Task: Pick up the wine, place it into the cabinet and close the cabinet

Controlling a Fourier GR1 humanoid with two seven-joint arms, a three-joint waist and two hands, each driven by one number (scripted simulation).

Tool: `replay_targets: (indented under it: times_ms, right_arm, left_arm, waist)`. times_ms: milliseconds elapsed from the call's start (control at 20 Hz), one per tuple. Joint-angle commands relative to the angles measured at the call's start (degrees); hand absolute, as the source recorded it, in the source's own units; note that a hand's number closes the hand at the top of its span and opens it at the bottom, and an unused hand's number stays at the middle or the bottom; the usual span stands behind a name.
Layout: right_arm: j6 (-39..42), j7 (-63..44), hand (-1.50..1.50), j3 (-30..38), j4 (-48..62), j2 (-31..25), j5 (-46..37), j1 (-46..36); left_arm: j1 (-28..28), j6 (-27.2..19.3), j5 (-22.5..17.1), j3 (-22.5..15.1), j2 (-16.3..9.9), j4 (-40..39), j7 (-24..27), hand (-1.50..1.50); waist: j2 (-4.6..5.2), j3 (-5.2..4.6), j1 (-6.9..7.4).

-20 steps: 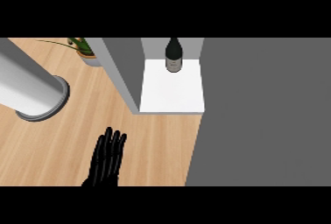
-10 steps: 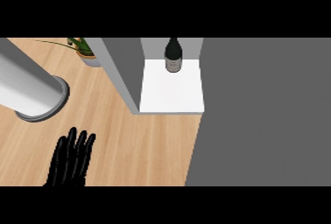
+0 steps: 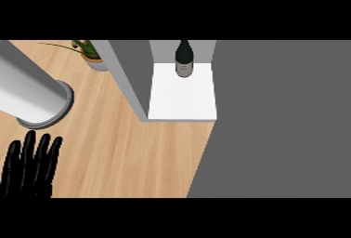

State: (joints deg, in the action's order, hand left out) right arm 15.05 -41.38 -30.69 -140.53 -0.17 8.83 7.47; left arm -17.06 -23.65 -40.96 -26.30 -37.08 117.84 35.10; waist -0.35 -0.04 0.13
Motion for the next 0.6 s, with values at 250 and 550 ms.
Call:
replay_targets:
  times_ms: [250, 550]
  right_arm:
    - [-9.04, -1.65, 1.50, -16.63, -3.92, 0.17, -7.49, -3.55]
    - [-17.30, -2.61, 1.50, -25.24, -3.50, 0.08, -12.30, -6.24]
  left_arm:
    - [-8.58, 13.06, -7.88, 13.31, -6.02, -2.23, 1.67, -1.50]
    - [-8.38, 13.84, -8.19, 15.78, -7.07, -1.87, -1.03, -1.50]
  waist:
    - [-0.10, -0.12, 0.55]
    - [-0.25, -0.15, 0.26]
